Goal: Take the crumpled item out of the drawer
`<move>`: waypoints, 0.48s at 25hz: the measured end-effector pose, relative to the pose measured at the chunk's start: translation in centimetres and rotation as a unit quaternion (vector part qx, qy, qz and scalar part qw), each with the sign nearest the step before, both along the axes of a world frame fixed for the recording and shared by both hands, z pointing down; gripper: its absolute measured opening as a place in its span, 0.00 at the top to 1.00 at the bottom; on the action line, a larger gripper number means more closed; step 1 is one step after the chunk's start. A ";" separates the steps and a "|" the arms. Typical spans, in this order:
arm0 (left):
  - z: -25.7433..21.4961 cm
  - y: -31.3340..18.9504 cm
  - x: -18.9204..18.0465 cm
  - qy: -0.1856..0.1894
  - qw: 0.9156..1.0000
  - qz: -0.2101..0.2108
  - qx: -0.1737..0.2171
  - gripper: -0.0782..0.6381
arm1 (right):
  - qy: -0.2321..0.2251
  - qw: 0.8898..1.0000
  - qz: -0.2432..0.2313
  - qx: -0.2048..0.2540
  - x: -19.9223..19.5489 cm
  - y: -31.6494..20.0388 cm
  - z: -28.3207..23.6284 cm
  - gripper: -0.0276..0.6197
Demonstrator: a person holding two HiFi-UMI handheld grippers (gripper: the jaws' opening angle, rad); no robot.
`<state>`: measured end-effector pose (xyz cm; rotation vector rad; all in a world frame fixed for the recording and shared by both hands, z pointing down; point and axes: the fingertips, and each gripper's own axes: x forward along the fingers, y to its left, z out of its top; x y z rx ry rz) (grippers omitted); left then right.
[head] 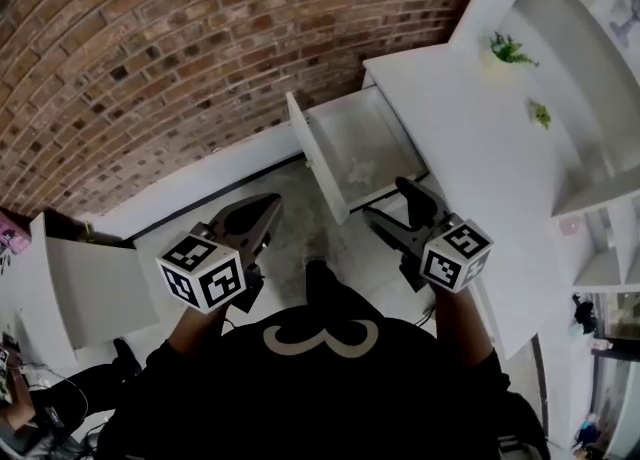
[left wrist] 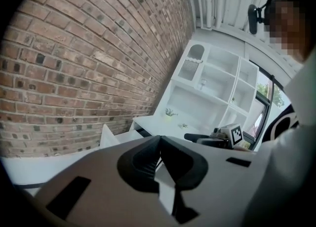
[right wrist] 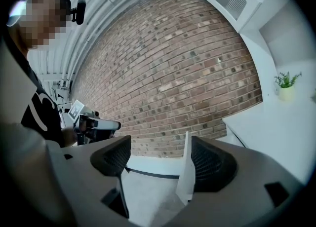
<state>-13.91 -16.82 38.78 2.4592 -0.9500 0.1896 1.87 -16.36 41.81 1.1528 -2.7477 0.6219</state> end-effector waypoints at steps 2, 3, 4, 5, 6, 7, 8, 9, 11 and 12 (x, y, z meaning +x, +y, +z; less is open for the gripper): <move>0.5 -1.8 0.7 -0.002 1.000 0.005 -0.008 0.89 | 0.004 1.000 0.002 -0.017 0.4 -2.0 1.6 0.38; 0.7 -2.7 1.0 -0.004 1.000 0.008 -0.013 0.89 | 0.009 1.000 0.004 -0.027 0.8 -3.0 2.6 0.38; 1.0 -3.6 1.4 -0.006 1.000 0.010 -0.019 0.89 | 0.013 0.999 0.007 -0.039 1.1 -4.0 3.7 0.38; 1.4 -4.5 1.6 -0.008 1.000 0.013 -0.025 0.89 | 0.017 0.999 0.011 -0.051 1.4 -5.0 4.9 0.38; 1.7 -5.4 1.9 -0.010 0.999 0.014 -0.030 0.89 | 0.020 0.998 0.014 -0.062 1.7 -6.0 6.0 0.38; 2.1 -6.4 2.0 -0.011 0.999 0.015 -0.034 0.89 | 0.024 0.997 0.014 -0.071 1.8 -6.9 7.0 0.38; 2.5 -7.4 2.1 -0.012 0.999 0.016 -0.039 0.89 | 0.030 0.996 0.012 -0.080 1.9 -7.7 8.1 0.39; 3.1 -8.3 2.3 -0.013 0.999 0.017 -0.044 0.89 | 0.039 0.995 0.009 -0.088 2.0 -8.5 9.2 0.39; 4.2 -9.8 2.8 -0.017 0.998 0.020 -0.055 0.89 | 0.060 0.993 0.004 -0.102 2.4 -10.1 11.4 0.40; 4.7 -10.5 3.0 -0.019 0.998 0.022 -0.060 0.89 | 0.068 0.992 0.003 -0.109 2.6 -10.9 12.5 0.40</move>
